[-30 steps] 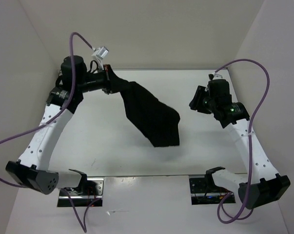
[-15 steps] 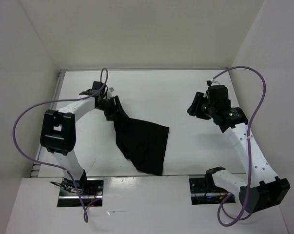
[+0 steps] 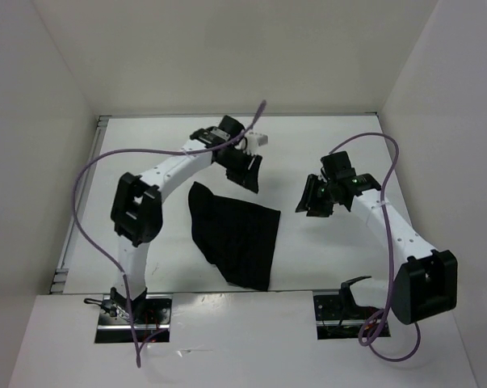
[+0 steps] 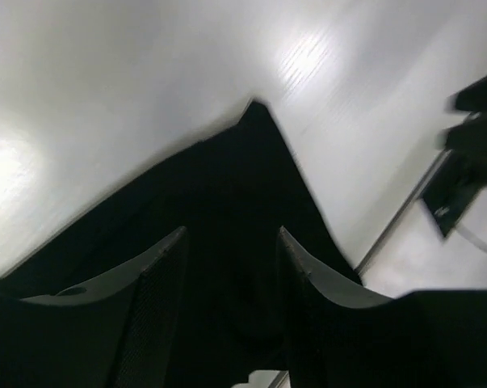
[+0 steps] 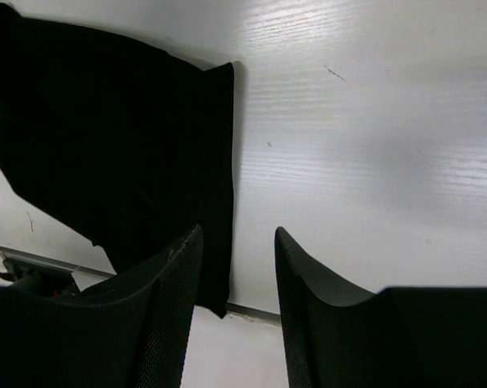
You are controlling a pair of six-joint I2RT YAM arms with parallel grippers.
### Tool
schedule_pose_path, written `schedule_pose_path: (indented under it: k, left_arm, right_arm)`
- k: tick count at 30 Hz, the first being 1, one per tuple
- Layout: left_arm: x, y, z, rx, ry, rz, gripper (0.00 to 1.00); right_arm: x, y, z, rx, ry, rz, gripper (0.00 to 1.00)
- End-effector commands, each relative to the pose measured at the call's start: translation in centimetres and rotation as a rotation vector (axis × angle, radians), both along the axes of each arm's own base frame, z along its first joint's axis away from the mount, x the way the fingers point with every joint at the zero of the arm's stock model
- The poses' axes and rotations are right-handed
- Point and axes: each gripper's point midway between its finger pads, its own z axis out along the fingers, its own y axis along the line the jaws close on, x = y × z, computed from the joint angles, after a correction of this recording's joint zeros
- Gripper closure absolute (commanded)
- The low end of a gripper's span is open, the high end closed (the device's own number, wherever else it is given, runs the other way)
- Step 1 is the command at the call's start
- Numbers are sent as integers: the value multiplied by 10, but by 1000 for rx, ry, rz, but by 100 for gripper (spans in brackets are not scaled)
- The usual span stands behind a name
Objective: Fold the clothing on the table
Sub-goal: Move the skirt to the center of the board
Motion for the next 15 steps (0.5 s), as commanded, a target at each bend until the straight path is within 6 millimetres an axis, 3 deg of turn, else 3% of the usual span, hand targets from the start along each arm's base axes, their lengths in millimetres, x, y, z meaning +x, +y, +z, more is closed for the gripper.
schedule_pose_path:
  k: [1,2,6,9,15]
  left_arm:
    - [-25,8,-73,167,121,-133,43]
    - [-29,6,-92,198,152,-144,42]
    - [-17,-8,-111,223,73,-136,40]
    - [-3,-22,-102,235,-82,-133,38]
    - [-2,-34,-108,264,-118,-166,36]
  right_arm:
    - [4,8,5,34,-19,-18,54]
    - [6,8,11,39,-36,-18,54]
    - [4,8,21,54,-68,-26,54]
    - [-1,7,24,53,-67,-26,54]
    - [-5,4,22,41,-52,-32,54]
